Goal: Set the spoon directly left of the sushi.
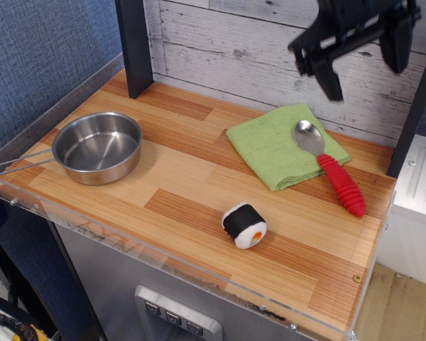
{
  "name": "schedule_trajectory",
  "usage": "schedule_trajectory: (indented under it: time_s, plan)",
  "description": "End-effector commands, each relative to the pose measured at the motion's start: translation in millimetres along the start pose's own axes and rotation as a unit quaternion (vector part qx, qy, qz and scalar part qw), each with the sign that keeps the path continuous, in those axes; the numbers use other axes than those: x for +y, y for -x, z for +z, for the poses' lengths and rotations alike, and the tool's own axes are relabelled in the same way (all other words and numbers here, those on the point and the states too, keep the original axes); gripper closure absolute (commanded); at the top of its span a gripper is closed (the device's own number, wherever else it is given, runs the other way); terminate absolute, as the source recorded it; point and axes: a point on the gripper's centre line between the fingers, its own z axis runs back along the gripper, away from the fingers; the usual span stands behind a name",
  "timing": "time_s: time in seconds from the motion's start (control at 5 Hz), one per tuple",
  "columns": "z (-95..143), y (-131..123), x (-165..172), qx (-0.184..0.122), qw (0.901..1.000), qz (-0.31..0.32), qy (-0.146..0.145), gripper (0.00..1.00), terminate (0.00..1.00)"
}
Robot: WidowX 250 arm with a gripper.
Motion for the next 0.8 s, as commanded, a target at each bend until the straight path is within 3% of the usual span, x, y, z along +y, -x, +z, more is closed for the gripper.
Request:
schedule_trajectory:
  time_s: [0.0,0.4,0.6]
  plan:
    - [-26,11,-5,-0.017,0.9978,0.063,0.010,0.00,0.00]
    - [-54,6,9,-0.013,0.9965,0.080,-0.023,0.00,0.00]
    - [-66,3,12,-0.008,0.9957,0.073,-0.058,0.00,0.00]
